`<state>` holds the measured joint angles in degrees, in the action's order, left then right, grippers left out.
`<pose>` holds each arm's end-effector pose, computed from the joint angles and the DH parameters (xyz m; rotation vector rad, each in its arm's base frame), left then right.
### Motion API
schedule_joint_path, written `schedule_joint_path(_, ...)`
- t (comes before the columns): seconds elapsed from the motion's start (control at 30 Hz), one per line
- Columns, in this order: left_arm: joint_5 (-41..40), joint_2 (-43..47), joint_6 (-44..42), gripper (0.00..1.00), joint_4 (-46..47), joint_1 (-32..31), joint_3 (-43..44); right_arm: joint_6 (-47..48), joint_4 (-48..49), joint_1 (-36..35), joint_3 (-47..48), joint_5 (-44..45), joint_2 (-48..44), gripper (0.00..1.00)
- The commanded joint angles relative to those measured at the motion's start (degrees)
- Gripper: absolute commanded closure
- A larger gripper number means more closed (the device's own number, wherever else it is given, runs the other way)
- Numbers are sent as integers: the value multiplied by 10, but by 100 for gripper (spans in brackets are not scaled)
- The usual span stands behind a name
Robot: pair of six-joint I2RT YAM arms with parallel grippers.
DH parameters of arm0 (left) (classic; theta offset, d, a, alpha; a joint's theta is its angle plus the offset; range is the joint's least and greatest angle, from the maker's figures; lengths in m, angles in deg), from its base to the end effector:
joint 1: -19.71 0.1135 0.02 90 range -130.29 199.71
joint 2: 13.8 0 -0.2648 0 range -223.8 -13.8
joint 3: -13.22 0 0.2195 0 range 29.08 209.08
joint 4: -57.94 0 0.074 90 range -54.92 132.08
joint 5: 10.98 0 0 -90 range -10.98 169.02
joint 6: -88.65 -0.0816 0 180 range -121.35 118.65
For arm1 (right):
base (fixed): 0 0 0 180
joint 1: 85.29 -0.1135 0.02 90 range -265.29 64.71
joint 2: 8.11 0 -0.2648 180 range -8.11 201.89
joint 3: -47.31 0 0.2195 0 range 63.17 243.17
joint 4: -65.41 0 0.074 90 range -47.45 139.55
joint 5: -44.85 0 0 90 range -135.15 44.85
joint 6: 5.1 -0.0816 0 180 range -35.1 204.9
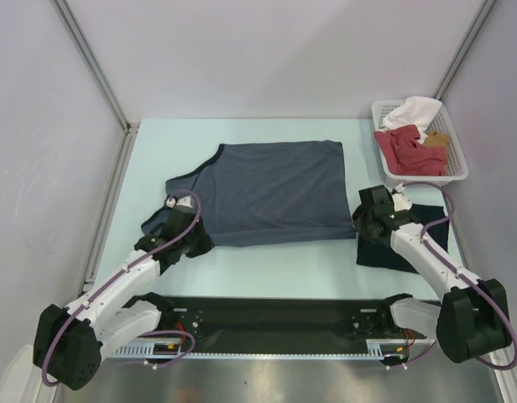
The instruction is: Fold and stack the tank tops
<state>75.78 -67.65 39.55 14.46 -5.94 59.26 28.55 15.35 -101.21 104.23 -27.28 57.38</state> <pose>0.1629 -0.0731 0.1762 -0.3583 2.4884 -0.4251 0.2051 0.0325 0.1922 0.9751 2.3261 0.0973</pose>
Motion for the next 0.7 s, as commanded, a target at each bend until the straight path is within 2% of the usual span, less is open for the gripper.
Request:
schedule_joint_path(0.0, -17, -12, -16, 100, 4, 1, 30, 16, 26, 4, 33, 9, 17, 100)
schedule_joint_path(0.4, -80, -114, -35, 100, 0, 4, 127, 28, 40, 23, 118, 20, 115, 100)
schedule_joint_path(0.67, -98, -218, -51, 100, 8, 16, 197, 42, 49, 38, 172, 18, 178, 100)
